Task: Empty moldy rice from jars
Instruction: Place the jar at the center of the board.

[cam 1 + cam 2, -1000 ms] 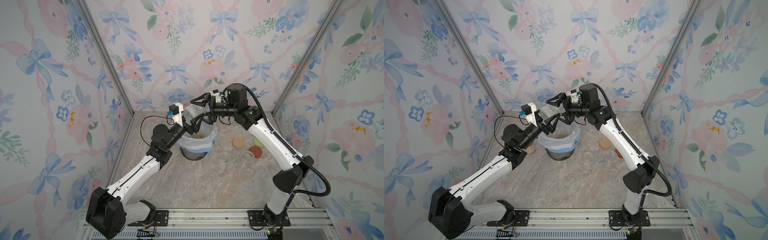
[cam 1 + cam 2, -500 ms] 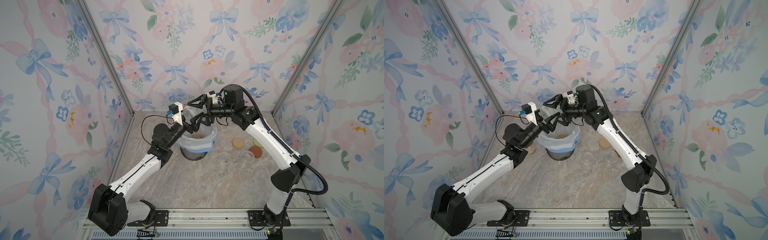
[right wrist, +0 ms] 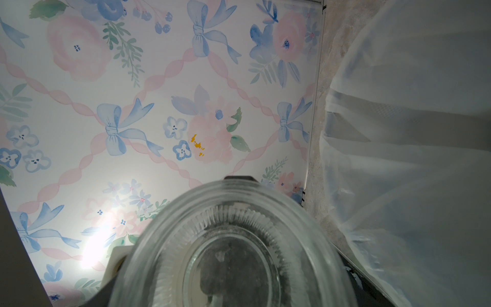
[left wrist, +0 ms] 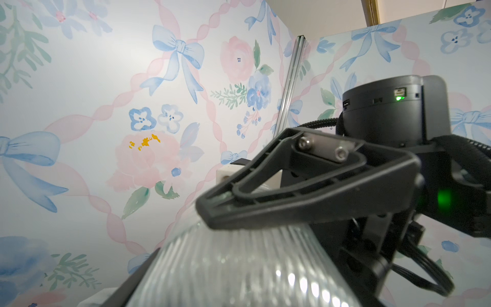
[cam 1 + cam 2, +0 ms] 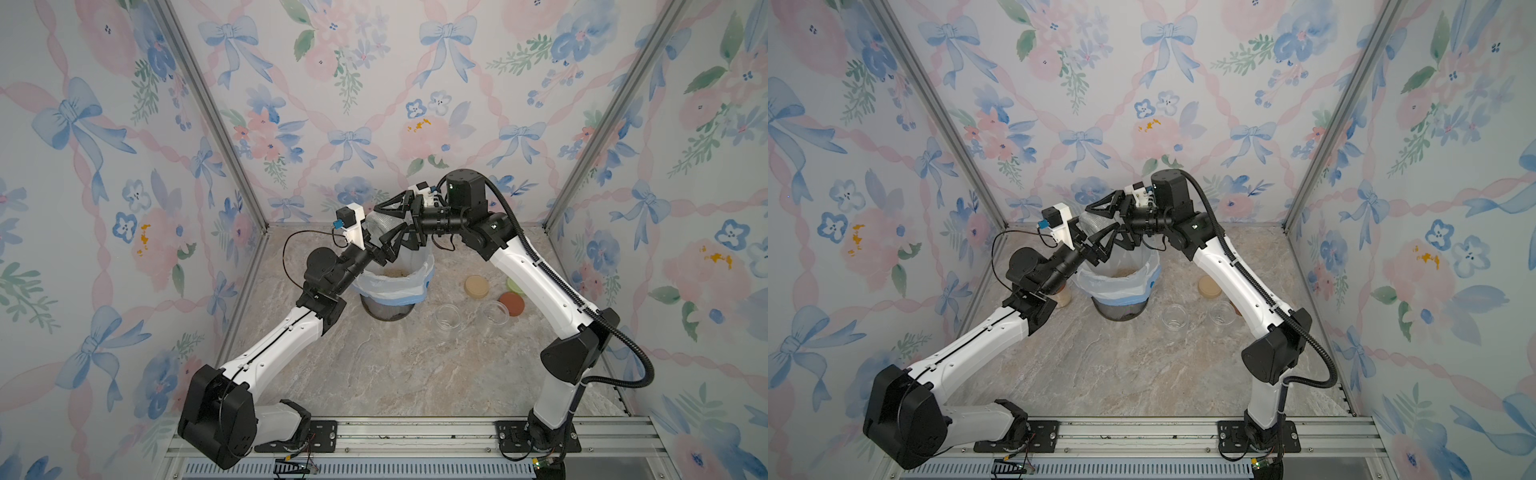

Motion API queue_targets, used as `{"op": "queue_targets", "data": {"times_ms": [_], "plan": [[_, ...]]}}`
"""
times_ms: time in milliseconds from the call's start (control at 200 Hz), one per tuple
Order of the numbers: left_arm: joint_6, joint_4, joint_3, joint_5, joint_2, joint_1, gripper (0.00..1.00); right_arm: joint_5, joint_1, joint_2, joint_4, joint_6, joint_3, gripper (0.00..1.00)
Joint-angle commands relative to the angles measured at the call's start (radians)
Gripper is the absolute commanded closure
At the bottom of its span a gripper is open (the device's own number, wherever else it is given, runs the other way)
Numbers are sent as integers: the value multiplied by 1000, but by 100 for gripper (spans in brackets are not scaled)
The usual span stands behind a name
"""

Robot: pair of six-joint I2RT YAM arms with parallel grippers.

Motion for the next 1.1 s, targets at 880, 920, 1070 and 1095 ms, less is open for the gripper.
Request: {"op": "queue_targets", "data": {"times_ms": [880, 920, 1070, 1095], "plan": [[-27, -81, -73, 54, -194, 30, 2, 173, -97, 42, -373, -419, 251, 100], [-18, -104, -75, 58, -211, 31, 2, 197, -101, 31, -398, -452, 246, 100], [17, -203, -81, 72, -263, 32, 2, 298, -108, -21, -487, -575, 208, 100], [23, -223, -82, 73, -271, 33, 2, 316, -109, -33, -496, -591, 193, 100]]}}
